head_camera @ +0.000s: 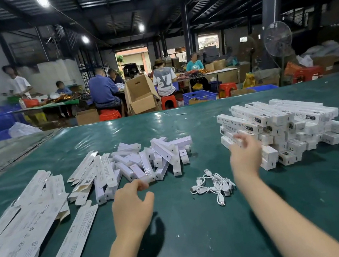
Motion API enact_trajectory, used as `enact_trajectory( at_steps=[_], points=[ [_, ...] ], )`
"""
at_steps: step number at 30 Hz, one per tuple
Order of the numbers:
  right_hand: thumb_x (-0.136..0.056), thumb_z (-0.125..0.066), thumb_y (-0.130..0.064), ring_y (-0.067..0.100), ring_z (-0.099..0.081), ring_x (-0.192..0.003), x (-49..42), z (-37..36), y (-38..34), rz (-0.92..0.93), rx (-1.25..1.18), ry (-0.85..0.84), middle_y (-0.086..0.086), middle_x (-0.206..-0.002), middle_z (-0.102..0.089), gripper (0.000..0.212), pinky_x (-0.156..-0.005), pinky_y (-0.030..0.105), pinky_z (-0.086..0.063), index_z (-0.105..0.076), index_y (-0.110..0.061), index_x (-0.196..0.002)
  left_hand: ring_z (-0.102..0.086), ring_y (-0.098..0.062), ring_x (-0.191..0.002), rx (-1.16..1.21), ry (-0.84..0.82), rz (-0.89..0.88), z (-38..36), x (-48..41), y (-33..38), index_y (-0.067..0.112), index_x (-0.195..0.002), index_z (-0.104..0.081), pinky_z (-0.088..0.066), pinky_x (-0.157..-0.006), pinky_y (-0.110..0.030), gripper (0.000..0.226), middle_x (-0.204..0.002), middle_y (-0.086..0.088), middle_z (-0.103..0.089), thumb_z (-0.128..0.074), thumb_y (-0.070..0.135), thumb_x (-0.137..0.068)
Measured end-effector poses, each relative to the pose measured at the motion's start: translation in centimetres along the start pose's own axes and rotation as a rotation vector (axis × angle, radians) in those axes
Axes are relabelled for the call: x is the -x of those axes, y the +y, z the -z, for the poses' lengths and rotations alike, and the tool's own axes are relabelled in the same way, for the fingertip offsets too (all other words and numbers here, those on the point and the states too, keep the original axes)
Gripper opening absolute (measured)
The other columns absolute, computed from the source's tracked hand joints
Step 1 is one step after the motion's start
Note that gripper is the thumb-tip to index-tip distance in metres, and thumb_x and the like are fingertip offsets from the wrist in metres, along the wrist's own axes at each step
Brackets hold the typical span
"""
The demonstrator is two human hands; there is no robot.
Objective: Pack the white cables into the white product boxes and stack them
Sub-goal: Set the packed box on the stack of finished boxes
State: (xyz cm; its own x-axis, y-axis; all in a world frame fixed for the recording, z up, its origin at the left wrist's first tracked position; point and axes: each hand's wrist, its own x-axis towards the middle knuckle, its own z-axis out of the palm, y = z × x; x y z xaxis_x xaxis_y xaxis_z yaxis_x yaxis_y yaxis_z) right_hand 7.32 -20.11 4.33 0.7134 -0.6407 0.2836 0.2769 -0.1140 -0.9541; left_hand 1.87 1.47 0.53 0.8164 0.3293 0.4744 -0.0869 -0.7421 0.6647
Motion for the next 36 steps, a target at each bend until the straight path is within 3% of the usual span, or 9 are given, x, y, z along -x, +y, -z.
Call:
enact_trajectory(
  at_steps=[5, 9, 15, 19, 24, 27, 29, 32, 36],
  points=[
    [-0.076, -0.05, 0.009, 0.016, -0.049, -0.083, 6.2, -0.3, 4.0, 0.113, 0.224, -0.355, -0.003, -0.078, -0.056, 0.029, -0.066, 0.023, -0.027, -0.063, -0.013, -0.064, -0.01, -0.029, -0.134, -0.469, -0.116, 0.471, 2.7, -0.3, -2.1, 0.029, -0.119, -0.047, -0.014, -0.106, -0.054, 0.042, -0.141, -0.007, -0.031, -0.052, 0.028, -0.077],
    [-0.076, -0.051, 0.01, 0.01, -0.048, -0.09, 6.5, -0.2, 3.4, 0.225, 0.299, -0.455, -0.007, -0.07, -0.055, 0.031, -0.086, 0.027, -0.037, -0.064, -0.013, -0.062, -0.027, -0.035, -0.126, -0.537, -0.224, 0.665, 4.6, -0.5, -3.8, 0.024, -0.134, -0.033, -0.026, -0.1, -0.044, 0.056, -0.138, -0.018, -0.029, -0.048, 0.034, -0.081],
    [-0.072, -0.051, 0.008, -0.001, -0.046, -0.062, 7.3, -0.6, 3.3, 0.28, 0.31, -0.663, -0.015, -0.063, -0.052, 0.047, -0.062, 0.018, -0.031, -0.049, -0.033, -0.051, -0.047, -0.034, -0.114, -0.35, -0.202, 0.562, 4.4, -1.0, -3.6, 0.02, -0.128, -0.037, -0.041, -0.091, -0.037, 0.066, -0.124, -0.012, -0.05, -0.067, 0.029, -0.07],
    [-0.075, -0.052, 0.006, -0.002, -0.046, -0.059, 7.9, -0.7, 3.2, 0.275, 0.323, -0.74, -0.016, -0.061, -0.052, 0.036, -0.059, 0.009, -0.033, -0.06, -0.025, -0.058, -0.056, -0.024, -0.092, -0.084, -0.023, 0.399, 4.5, -1.2, -2.5, 0.019, -0.114, -0.053, -0.041, -0.078, -0.031, 0.042, -0.096, 0.0, -0.063, -0.063, 0.014, -0.073],
    [-0.09, -0.058, -0.019, 0.004, -0.041, -0.036, 9.0, -1.2, 1.8, -0.202, -0.118, -1.027, -0.004, -0.071, -0.058, 0.006, -0.034, 0.014, -0.027, -0.061, -0.017, -0.086, -0.066, -0.016, -0.078, 0.363, -0.034, 0.214, 3.7, -0.7, 0.2, 0.017, -0.089, -0.064, -0.052, -0.063, -0.022, 0.028, -0.086, 0.0, -0.07, -0.064, -0.004, -0.071],
    [-0.078, -0.067, -0.042, 0.007, -0.038, -0.033, 9.4, -1.4, 1.8, -0.284, -0.175, -1.145, 0.0, -0.074, -0.055, 0.032, -0.029, 0.013, -0.021, -0.056, -0.015, -0.091, -0.066, -0.008, -0.07, 0.497, -0.186, 0.023, 2.2, 0.4, 3.1, 0.018, -0.08, -0.065, -0.051, -0.061, -0.013, 0.027, -0.077, 0.006, -0.07, -0.069, -0.007, -0.069],
    [-0.068, -0.062, -0.051, 0.005, -0.032, -0.03, 9.2, -1.4, 1.7, -0.314, -0.214, -1.106, 0.0, -0.063, -0.054, 0.046, -0.03, 0.011, -0.018, -0.057, -0.013, -0.094, -0.062, -0.003, -0.063, 0.5, -0.318, -0.076, 1.2, 1.1, 4.5, 0.017, -0.075, -0.068, -0.046, -0.059, -0.01, 0.02, -0.07, 0.006, -0.07, -0.071, 0.001, -0.063],
    [-0.058, -0.058, -0.056, 0.004, -0.029, -0.03, 8.6, -1.1, 1.9, -0.462, -0.263, -0.993, -0.004, -0.047, -0.052, 0.047, -0.033, 0.01, -0.017, -0.055, -0.012, -0.074, -0.048, 0.004, -0.05, 0.422, -0.515, -0.116, -0.1, 2.4, 5.3, 0.027, -0.076, -0.07, -0.037, -0.056, -0.012, 0.026, -0.066, 0.013, -0.065, -0.06, 0.016, -0.054],
    [-0.065, -0.061, -0.05, 0.01, -0.038, -0.028, 7.8, -0.9, 1.8, -0.569, -0.391, -0.716, 0.004, -0.047, -0.054, 0.039, -0.03, 0.011, -0.023, -0.054, -0.012, -0.071, -0.057, 0.01, -0.078, 0.32, -0.48, -0.116, -0.2, 2.2, 4.0, 0.04, -0.079, -0.061, -0.042, -0.068, -0.009, 0.028, -0.086, 0.023, -0.066, -0.068, 0.031, -0.053]
  ],
)
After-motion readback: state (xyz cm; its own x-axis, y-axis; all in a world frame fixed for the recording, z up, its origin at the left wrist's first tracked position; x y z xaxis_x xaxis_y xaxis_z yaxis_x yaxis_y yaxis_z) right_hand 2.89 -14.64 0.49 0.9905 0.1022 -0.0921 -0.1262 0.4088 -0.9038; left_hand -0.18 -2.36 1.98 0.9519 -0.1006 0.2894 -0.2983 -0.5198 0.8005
